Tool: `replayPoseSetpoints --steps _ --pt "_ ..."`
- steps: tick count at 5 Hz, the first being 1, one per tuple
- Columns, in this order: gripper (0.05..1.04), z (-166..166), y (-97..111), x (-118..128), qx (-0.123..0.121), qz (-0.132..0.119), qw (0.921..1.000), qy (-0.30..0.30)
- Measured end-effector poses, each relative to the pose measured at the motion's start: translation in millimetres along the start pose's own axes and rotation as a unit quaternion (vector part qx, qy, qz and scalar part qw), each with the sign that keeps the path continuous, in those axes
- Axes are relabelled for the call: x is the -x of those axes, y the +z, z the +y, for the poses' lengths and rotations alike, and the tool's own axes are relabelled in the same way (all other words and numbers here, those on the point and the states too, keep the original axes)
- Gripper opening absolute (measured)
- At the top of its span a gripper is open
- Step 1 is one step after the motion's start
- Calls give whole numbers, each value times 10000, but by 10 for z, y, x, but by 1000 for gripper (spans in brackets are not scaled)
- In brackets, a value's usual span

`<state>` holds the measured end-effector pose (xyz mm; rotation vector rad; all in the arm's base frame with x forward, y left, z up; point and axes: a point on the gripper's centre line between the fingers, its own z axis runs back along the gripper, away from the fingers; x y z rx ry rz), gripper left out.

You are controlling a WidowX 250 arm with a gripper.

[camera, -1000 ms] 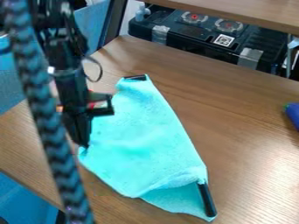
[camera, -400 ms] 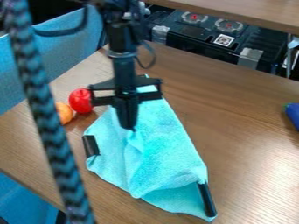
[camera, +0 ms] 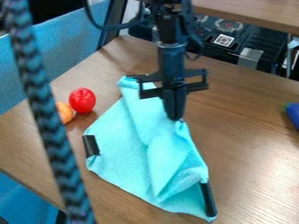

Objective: Unfold the cloth from the left to right

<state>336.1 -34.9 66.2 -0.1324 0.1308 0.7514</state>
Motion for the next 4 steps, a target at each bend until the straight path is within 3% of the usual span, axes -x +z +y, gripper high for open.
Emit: replayPoseSetpoints --steps 4 --pt "55 -1073 100 33 421 -30 9988 -235"
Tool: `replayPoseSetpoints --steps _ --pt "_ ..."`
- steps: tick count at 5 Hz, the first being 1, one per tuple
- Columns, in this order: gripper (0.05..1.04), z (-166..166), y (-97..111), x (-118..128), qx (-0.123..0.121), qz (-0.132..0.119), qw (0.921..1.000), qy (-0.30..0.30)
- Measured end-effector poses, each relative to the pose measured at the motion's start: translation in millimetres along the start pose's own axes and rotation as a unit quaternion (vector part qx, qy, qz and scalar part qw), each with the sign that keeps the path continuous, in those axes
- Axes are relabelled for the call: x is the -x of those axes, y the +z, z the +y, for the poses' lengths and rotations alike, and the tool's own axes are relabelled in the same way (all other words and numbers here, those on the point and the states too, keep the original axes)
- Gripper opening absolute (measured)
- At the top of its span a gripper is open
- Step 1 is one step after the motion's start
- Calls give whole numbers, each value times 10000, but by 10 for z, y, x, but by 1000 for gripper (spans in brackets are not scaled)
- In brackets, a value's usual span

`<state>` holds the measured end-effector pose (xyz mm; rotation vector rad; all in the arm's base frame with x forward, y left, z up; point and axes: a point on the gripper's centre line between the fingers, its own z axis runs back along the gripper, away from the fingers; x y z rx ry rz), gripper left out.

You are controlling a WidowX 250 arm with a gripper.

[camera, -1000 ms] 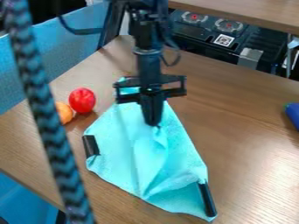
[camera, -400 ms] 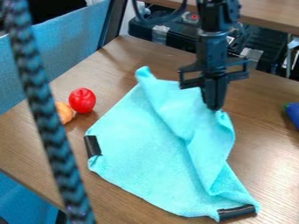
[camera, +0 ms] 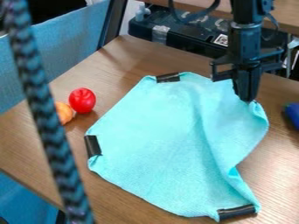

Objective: Unfold the cloth from the left to right

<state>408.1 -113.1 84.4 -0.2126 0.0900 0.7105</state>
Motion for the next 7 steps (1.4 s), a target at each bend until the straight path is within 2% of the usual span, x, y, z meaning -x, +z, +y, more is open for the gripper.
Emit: replayPoseSetpoints --steps 1,2,3,4,5,6,7 --pt "55 -98 -83 -34 -35 -111 9999 -82" --pt "71 -121 -188 -85 -164 -401 9982 -404" --pt "214 -69 -337 -82 -272 -531 9967 -544" --pt "469 -72 -427 -56 -219 -587 9954 -728" --pt "771 -184 -242 21 202 -922 9881 -1212" --pt "993 -244 -67 73 456 -1304 9718 -1912" --pt "1001 -170 62 141 294 -1556 9517 -2629"
